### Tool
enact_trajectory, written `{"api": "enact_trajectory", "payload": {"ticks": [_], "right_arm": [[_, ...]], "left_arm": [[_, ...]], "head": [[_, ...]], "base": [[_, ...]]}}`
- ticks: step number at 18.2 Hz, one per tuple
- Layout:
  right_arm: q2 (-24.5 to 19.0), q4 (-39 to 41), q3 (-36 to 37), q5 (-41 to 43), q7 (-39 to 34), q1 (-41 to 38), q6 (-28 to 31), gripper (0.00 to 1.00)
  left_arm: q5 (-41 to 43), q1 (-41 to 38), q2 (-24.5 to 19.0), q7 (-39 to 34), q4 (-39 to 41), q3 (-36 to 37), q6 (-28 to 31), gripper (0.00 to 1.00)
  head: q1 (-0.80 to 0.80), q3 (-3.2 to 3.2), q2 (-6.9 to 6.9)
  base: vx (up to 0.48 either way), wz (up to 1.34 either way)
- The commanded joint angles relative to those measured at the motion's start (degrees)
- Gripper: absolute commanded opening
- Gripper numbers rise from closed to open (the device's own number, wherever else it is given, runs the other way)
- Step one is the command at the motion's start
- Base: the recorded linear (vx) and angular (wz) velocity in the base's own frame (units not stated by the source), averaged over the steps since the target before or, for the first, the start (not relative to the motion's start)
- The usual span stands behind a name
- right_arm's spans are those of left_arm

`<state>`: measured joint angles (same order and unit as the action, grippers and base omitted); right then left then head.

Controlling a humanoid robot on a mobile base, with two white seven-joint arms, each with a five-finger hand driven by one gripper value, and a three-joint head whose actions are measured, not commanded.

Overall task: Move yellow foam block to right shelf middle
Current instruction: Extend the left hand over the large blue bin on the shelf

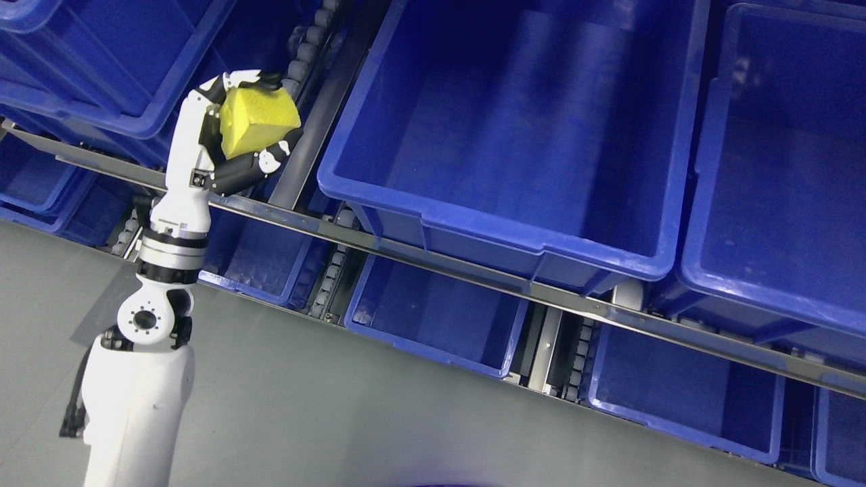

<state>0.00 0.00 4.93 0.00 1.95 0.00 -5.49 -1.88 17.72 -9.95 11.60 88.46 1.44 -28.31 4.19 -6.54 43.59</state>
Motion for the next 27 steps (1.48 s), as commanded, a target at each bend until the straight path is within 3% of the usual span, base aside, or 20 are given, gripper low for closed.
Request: {"api": "enact_trajectory", "payload": {"ticks": [1,7,14,16,19,20,27], "right_arm": [[1.00,1.00,-0.01,-0.09,-0.02,-0.70,0.04,1.00],[1.00,1.00,-0.01,-0.09,-0.02,-0.70,0.04,1.00],[1.00,1.00,-0.01,0.00,-0.02,-0.70,0.04,1.00],[1.00,1.00,-0.01,-0.09,-0.02,-0.70,0.04,1.00],[1.00,1.00,-0.01,-0.09,-0.02,-0.71,0.04,1.00],[1.00,1.00,-0.01,-0.09,-0.02,-0.70,0.04,1.00],[1.00,1.00,-0.01,-0.09,-0.02,-0.70,0.04,1.00]], "left_arm": [[1.18,10.39,-2.71,0.52,-4.07,5.85,0.54,0.00],[1.53,25.50,-2.62,2.63,-13.82,11.82,0.89,0.00],[8.72,42.11,3.17,15.00,-26.38,25.16,4.75,0.02],[10.31,44.15,5.63,16.87,-27.98,26.76,5.89,0.13],[14.52,45.39,6.96,17.22,-28.43,28.00,9.06,0.55],[14.88,45.21,6.96,17.14,-28.43,28.35,9.24,0.77],[14.71,42.75,7.23,16.43,-27.20,26.42,8.45,0.80]], "head": [[0.00,0.00,0.00],[0.00,0.00,0.01],[0.00,0.00,0.01],[0.00,0.00,0.01],[0.00,0.00,0.01],[0.00,0.00,0.01],[0.00,0.00,0.01]], "base": [[0.097,-0.03],[0.084,-0.06],[0.056,-0.04],[0.036,-0.01],[0.036,-0.01],[0.042,-0.02],[0.025,0.00]]}}
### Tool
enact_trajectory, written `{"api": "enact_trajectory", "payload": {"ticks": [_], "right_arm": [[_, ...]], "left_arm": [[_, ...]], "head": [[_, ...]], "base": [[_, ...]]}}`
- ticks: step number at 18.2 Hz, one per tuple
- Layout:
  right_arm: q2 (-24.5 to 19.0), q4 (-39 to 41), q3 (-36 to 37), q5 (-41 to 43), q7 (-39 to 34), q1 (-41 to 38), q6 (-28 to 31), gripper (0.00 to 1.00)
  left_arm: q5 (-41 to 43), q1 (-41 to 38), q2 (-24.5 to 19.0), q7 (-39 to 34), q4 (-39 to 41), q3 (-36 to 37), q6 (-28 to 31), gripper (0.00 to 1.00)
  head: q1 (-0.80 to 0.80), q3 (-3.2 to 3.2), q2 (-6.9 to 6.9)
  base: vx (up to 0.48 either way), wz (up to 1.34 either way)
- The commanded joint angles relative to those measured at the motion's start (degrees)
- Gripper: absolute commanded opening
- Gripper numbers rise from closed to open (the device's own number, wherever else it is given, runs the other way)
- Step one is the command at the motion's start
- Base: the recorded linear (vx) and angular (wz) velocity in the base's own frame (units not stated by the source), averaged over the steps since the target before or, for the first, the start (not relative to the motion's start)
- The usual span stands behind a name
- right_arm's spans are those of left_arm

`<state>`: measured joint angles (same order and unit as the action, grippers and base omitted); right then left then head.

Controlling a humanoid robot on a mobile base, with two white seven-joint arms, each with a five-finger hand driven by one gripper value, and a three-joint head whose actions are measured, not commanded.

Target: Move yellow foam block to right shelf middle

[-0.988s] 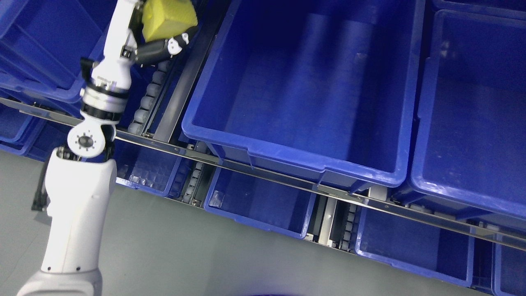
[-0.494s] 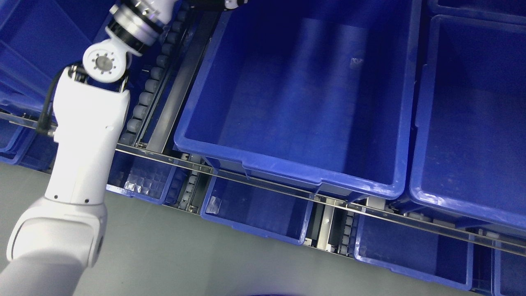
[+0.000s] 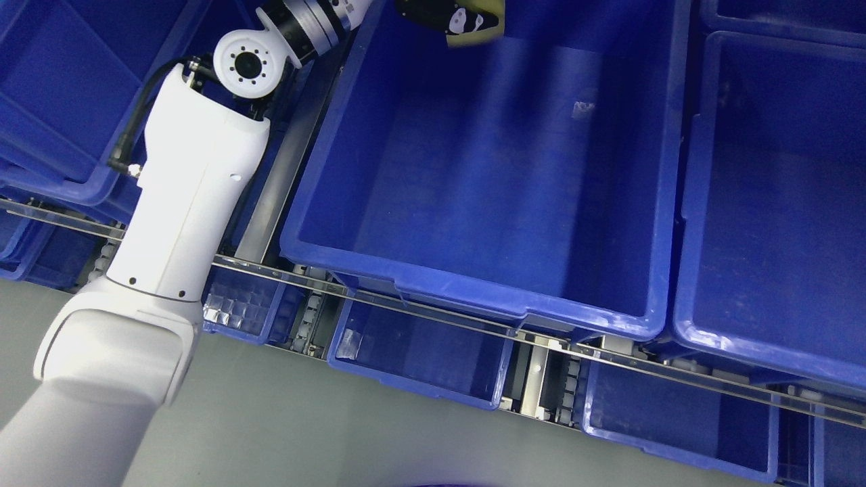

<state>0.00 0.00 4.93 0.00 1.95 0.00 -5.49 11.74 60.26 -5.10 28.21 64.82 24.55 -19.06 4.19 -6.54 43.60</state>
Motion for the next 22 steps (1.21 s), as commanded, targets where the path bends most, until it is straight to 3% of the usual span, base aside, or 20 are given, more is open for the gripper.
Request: {"api": "enact_trajectory", "payload": {"ticks": [1,3,4,6,10,13,16,19,22], "right_arm": [[1.00,1.00,-0.01,0.00,-0.02,-0.70,0.04,1.00],[1.00,1.00,-0.01,-0.09,-0.02,-0.79,0.04,1.00],[1.00,1.00,-0.01,-0.09,-0.02,-0.71,0.04,1.00],[1.00,1.00,-0.01,-0.09,-0.02,-0.70,0.04,1.00],[1.00,1.00,-0.01,-0.09,-0.02,-0.70,0.04,1.00],[1.00,1.00,0.08,-0.09,-0.02,-0.70,0.04,1.00],[1.00,1.00,-0.01,-0.09,-0.02,-0.70,0.04,1.00],[1.00,1.00,-0.01,-0.09,-0.02,-0.70,0.04,1.00],[1.00,1.00,-0.01,-0.09,-0.02,-0.70,0.04,1.00]], "left_arm": [[1.18,0.39,2.20,0.00,-3.56,3.22,-0.80,0.80],[1.09,0.30,2.20,0.17,-3.48,2.78,-0.80,0.84],[1.09,0.13,2.11,0.26,-2.87,1.47,-0.80,0.99],[0.92,-1.01,2.37,0.26,-0.41,-2.99,-0.72,1.00],[0.91,-10.66,4.10,-1.48,12.58,-16.53,0.86,1.00],[0.56,-15.85,4.10,-11.99,17.87,-19.10,5.60,1.00],[0.21,-18.24,4.10,-24.67,19.64,-23.40,5.61,0.99],[-8.89,-21.57,4.10,-24.87,20.69,-27.10,5.88,1.00],[-12.08,-27.37,4.10,-24.87,23.06,-27.19,6.05,1.00]], "head": [[0.00,0.00,0.00],[0.00,0.00,0.00],[0.00,0.00,0.00],[0.00,0.00,0.00],[0.00,0.00,0.00],[0.00,0.00,0.00],[0.00,0.00,0.00],[0.00,0.00,0.00],[0.00,0.00,0.00]], "base": [[0.000,0.00],[0.000,0.00],[0.000,0.00],[0.000,0.00],[0.000,0.00],[0.000,0.00],[0.000,0.00],[0.000,0.00],[0.000,0.00]]}}
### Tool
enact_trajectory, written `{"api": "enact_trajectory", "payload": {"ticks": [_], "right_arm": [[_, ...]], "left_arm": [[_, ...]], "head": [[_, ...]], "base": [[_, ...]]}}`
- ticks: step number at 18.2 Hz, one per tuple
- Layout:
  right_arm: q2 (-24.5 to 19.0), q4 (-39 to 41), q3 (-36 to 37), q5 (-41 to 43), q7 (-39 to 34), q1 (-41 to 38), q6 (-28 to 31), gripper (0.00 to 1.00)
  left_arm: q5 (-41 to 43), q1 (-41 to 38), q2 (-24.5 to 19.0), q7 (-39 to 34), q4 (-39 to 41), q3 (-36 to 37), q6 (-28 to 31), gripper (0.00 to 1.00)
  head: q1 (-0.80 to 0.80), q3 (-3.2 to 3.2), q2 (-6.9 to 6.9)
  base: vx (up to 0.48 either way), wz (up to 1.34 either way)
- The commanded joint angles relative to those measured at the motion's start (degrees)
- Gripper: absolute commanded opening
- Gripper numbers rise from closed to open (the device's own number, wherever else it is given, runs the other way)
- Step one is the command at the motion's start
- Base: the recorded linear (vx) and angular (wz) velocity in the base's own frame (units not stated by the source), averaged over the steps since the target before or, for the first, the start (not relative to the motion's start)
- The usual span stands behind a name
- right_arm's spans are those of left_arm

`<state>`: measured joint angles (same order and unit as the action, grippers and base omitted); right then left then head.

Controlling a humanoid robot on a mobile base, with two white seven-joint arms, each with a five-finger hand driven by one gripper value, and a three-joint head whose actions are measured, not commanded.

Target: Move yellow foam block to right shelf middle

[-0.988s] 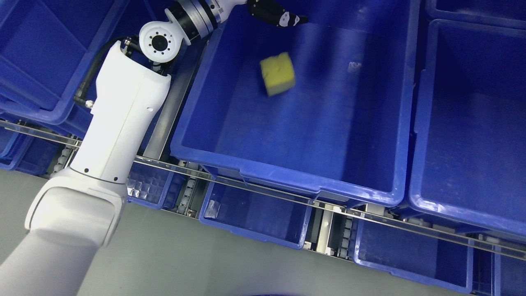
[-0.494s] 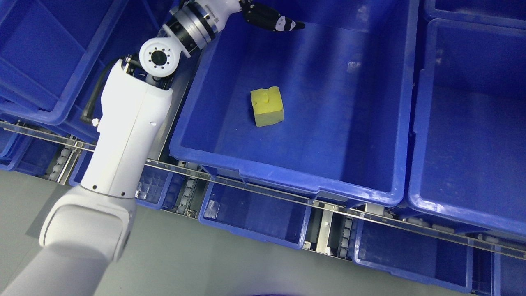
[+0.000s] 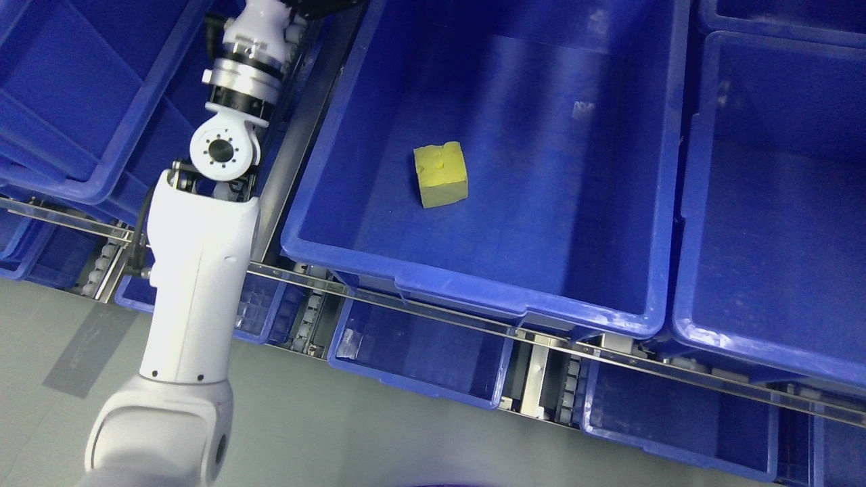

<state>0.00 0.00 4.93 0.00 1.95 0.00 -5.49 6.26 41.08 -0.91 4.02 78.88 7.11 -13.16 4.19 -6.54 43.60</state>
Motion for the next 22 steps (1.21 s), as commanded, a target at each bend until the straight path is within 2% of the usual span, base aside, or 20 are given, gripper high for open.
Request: {"api": "enact_trajectory", "payload": {"ticks": [1,5,11,14,22], "right_arm": [[1.00,1.00,-0.01,-0.09,-0.02,-0.70,0.04,1.00],[1.00,1.00,-0.01,-0.09,-0.02,-0.70,0.04,1.00],[1.00,1.00,-0.01,-0.09,-0.02,-0.70,0.04,1.00],[1.00,1.00,-0.01,-0.09,-0.02,-0.70,0.04,1.00],[1.00,1.00,-0.01,-0.09,-0.02,-0.70,0.04,1.00]], "left_arm": [[-8.70,-10.39,-0.09,-0.68,9.70,-9.75,0.15,1.00],[-15.56,-16.02,-0.09,-0.68,12.17,-9.75,0.15,1.00],[-17.50,-25.94,-0.09,-0.59,18.22,-8.35,0.15,1.00],[-18.65,-29.64,-0.09,-0.42,18.76,-6.76,0.41,1.00],[-20.32,-33.25,-0.09,-1.21,18.85,-7.02,4.81,1.00]], "head": [[0.00,0.00,0.00],[0.00,0.00,0.00],[0.00,0.00,0.00],[0.00,0.00,0.00],[0.00,0.00,0.00]], "base": [[0.000,0.00],[0.000,0.00],[0.000,0.00],[0.000,0.00],[0.000,0.00]]}}
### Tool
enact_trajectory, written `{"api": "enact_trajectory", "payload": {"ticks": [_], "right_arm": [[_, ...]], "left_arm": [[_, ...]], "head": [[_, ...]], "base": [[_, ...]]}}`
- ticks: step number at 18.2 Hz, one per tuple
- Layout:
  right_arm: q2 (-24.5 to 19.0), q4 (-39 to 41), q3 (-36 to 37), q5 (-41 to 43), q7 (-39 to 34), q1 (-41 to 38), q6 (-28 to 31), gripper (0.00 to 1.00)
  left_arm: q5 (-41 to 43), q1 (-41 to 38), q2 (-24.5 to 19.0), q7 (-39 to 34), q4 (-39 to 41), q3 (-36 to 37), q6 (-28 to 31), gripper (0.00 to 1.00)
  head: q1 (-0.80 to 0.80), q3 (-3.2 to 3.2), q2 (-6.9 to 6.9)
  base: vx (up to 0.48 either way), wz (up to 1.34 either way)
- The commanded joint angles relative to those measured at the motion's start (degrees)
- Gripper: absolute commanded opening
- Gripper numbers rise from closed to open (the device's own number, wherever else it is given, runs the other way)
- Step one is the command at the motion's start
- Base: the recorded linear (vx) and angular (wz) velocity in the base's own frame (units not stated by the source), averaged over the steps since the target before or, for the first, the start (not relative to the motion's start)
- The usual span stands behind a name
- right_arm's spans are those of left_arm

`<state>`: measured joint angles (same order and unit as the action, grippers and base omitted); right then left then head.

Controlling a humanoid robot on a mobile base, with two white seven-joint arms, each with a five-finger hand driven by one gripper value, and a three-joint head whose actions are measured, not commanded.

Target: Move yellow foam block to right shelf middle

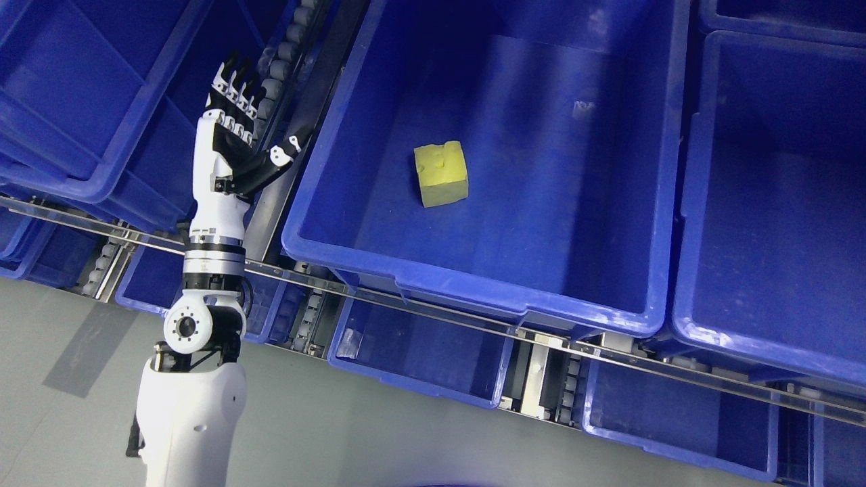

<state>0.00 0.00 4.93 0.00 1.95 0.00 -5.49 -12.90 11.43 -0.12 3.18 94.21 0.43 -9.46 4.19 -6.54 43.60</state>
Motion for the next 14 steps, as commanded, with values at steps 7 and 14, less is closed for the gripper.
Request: {"api": "enact_trajectory", "payload": {"ticks": [7,14], "right_arm": [[1.00,1.00,-0.01,-0.09,-0.02,-0.70,0.04,1.00],[1.00,1.00,-0.01,-0.09,-0.02,-0.70,0.04,1.00]], "left_arm": [[-1.16,-8.44,-0.88,-0.36,4.31,-0.25,0.93,1.00],[-1.16,-8.53,-0.88,-0.36,4.31,-0.34,1.37,1.00]], "head": [[0.00,0.00,0.00],[0.00,0.00,0.00]], "base": [[0.000,0.00],[0.000,0.00]]}}
